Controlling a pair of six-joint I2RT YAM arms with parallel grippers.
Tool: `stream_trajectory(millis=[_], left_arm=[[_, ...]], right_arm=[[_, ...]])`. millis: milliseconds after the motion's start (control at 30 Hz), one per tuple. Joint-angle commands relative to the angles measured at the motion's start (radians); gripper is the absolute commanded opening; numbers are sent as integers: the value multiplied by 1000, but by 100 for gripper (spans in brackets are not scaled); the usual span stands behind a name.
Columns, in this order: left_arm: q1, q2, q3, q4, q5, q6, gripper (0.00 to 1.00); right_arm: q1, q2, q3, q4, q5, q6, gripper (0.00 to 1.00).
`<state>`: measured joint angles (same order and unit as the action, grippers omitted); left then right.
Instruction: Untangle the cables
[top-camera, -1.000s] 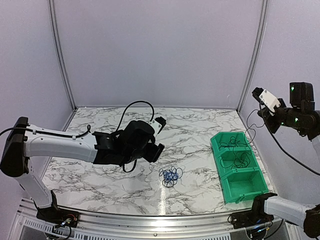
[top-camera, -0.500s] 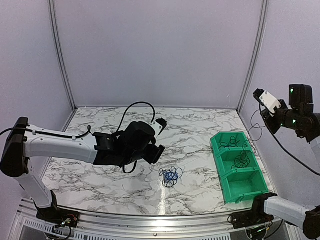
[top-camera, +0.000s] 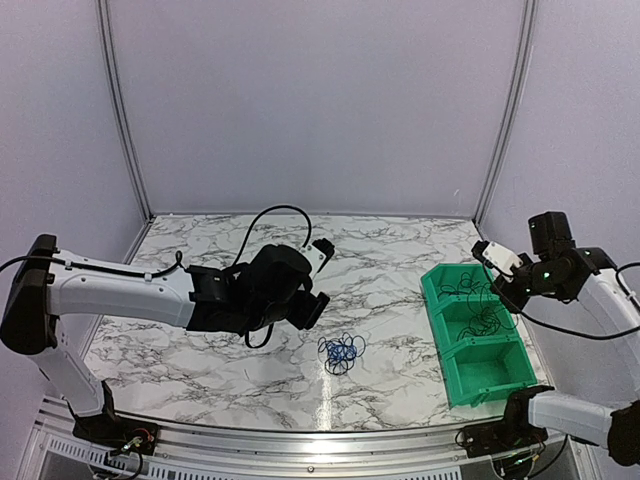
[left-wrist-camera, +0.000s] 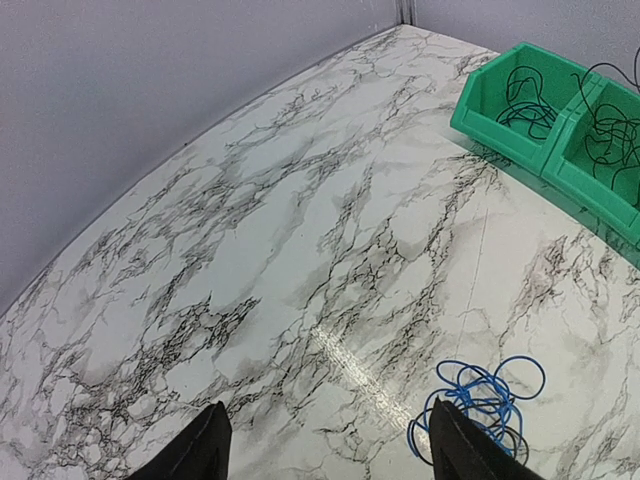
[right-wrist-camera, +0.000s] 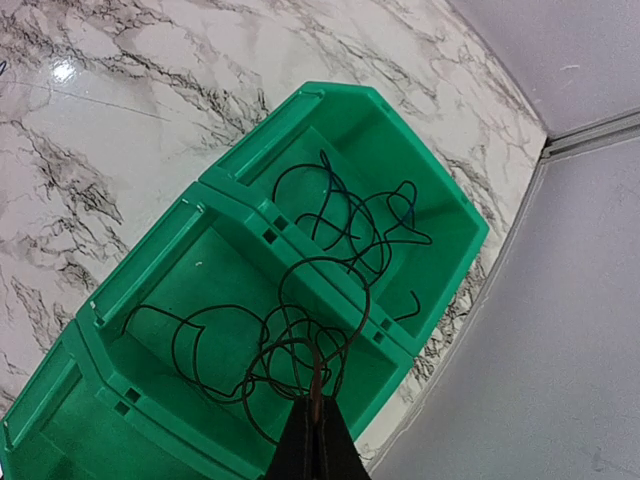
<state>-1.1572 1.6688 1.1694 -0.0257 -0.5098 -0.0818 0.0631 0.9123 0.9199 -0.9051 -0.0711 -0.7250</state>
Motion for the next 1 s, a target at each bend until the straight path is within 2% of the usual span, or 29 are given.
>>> stream_trajectory(millis=[0, 367, 500, 633, 800, 867, 967], left_arm=[[-10, -3, 4, -21, -16, 16, 70], [-12, -11, 9, -26, -16, 11, 70], [-12, 1, 13, -26, -14, 6, 71], [-12, 14, 15, -27, -7, 5, 71], [-12, 8, 19, -29, 53, 7, 73], [-9, 9, 11, -21, 105, 27, 74], [0, 12, -25, 54, 202, 57, 78]], right_arm=[[-8, 47, -56, 92, -47, 37, 0], [-7, 222, -154, 171, -80, 37, 0], [-9, 277, -150, 187, -27, 22, 0], [-10, 297, -77, 112, -52, 41, 24], [-10, 191, -22, 57, -114, 22, 45], [-9, 163, -20, 75, -132, 15, 49], [-10, 178, 15, 95, -175, 32, 49]])
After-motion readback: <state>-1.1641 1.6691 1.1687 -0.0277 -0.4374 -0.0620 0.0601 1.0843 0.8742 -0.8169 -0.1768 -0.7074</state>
